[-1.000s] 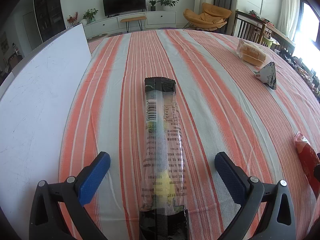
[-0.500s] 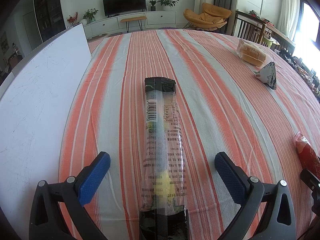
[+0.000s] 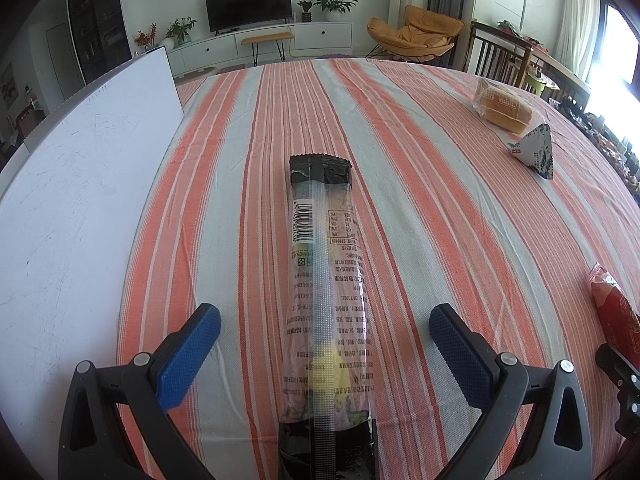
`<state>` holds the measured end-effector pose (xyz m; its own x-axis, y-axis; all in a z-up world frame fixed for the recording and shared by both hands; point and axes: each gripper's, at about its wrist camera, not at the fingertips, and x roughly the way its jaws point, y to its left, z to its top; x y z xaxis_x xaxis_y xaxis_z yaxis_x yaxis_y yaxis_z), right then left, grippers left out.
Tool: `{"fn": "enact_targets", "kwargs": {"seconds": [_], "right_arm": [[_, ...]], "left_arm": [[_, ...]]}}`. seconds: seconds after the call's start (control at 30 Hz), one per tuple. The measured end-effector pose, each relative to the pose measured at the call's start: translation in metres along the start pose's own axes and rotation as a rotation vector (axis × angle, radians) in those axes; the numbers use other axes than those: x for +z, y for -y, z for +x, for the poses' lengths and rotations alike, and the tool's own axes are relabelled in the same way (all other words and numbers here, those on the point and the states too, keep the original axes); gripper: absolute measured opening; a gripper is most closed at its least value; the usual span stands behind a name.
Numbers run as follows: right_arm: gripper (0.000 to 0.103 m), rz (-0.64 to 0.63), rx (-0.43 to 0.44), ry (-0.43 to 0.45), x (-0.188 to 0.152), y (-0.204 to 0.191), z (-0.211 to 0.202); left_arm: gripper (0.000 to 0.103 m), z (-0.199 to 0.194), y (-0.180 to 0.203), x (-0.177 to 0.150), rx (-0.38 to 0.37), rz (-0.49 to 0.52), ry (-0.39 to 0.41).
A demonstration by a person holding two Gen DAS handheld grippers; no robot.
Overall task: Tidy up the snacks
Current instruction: 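Close the right tool on the red pastry and lift it while the left tool carries the stick packet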
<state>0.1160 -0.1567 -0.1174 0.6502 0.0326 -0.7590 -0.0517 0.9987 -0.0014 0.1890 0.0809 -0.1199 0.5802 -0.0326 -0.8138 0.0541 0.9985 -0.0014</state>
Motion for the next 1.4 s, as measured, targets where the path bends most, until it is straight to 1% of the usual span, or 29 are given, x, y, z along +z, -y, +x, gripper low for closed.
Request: {"fn": "enact_targets", "kwargs": {"seconds": [0.13,0.27,0.3,0.33,0.4,0.43,0.47,0.5,0.53,0.57,0.6,0.63,0.67,0.7,0.73,0.8,0.87,0.9,1.0,1.1,1.2,1.33,1.4], "right_arm": [[0.081,-0.001,0.000,-0.001,0.000,0.000,0.000],[0.084,-0.006,0.004,-0.018,0.001,-0.001,0.001],[0.084,-0.006,0.004,-0.041,0.004,-0.001,0.002],[0.084,-0.010,0.008,-0.090,0.009,-0.002,0.004],[0.085,-0.024,0.035,-0.217,0.024,-0.003,0.011],[0.085,-0.027,0.064,-0.264,0.032,-0.003,0.014],[0.083,-0.029,0.096,-0.299,0.039,-0.003,0.017],[0.081,-0.034,0.109,-0.323,0.045,-0.005,0.018],[0.081,-0.052,0.103,-0.333,0.050,-0.007,0.018],[0.074,-0.090,0.092,-0.333,0.053,-0.012,0.018],[0.041,-0.134,0.083,-0.344,0.054,-0.018,0.019],[0.025,-0.160,0.067,-0.368,0.052,-0.021,0.022],[0.017,-0.156,0.071,-0.368,0.051,-0.020,0.022],[0.015,-0.146,0.074,-0.368,0.050,-0.018,0.021],[0.014,-0.133,0.077,-0.367,0.048,-0.015,0.018],[0.013,-0.074,0.110,-0.338,0.046,-0.005,0.006],[0.013,0.001,0.171,-0.289,0.045,0.007,-0.012],[0.013,0.031,0.187,-0.271,0.043,0.013,-0.020],[0.013,0.076,0.180,-0.250,0.039,0.023,-0.029],[0.013,0.111,0.189,-0.265,0.034,0.025,-0.028],[0.013,0.146,0.237,-0.244,0.038,0.019,-0.038],[0.013,0.151,0.318,-0.189,0.062,-0.011,-0.057],[0.013,0.134,0.374,-0.158,0.078,-0.032,-0.072]], "left_arm": [[0.103,0.000,0.000,0.000,0.000,0.000,0.000],[0.103,0.000,0.000,0.000,-0.001,0.001,-0.010],[0.103,0.000,-0.001,0.001,-0.008,0.005,-0.036],[0.103,0.001,-0.001,0.003,-0.015,0.018,-0.069],[0.103,0.003,0.000,0.008,-0.033,0.048,-0.145],[0.103,0.003,0.002,0.010,-0.044,0.060,-0.174],[0.103,0.003,0.002,0.012,-0.061,0.063,-0.194],[0.101,0.002,0.002,0.013,-0.086,0.057,-0.202],[0.098,-0.001,0.001,0.014,-0.105,0.048,-0.196],[0.083,-0.004,0.001,0.015,-0.100,0.049,-0.183],[0.057,-0.007,0.002,0.015,-0.073,0.062,-0.168],[0.040,-0.010,0.003,0.014,-0.046,0.072,-0.156],[0.028,-0.013,0.000,0.013,-0.061,0.059,-0.150],[0.022,-0.015,-0.004,0.011,-0.106,0.024,-0.155],[0.019,-0.019,-0.009,0.008,-0.144,-0.012,-0.158],[0.017,-0.035,-0.013,-0.002,-0.205,-0.053,-0.131],[0.017,-0.057,-0.015,-0.013,-0.283,-0.088,-0.088],[0.017,-0.068,-0.015,-0.019,-0.322,-0.110,-0.072],[0.017,-0.093,-0.016,-0.034,-0.396,-0.154,-0.034],[0.017,-0.119,-0.021,-0.038,-0.446,-0.187,0.004],[0.017,-0.156,-0.035,-0.034,-0.476,-0.209,0.080],[0.017,-0.203,-0.067,-0.025,-0.504,-0.265,0.187],[0.017,-0.223,-0.090,-0.023,-0.489,-0.294,0.234]]}}
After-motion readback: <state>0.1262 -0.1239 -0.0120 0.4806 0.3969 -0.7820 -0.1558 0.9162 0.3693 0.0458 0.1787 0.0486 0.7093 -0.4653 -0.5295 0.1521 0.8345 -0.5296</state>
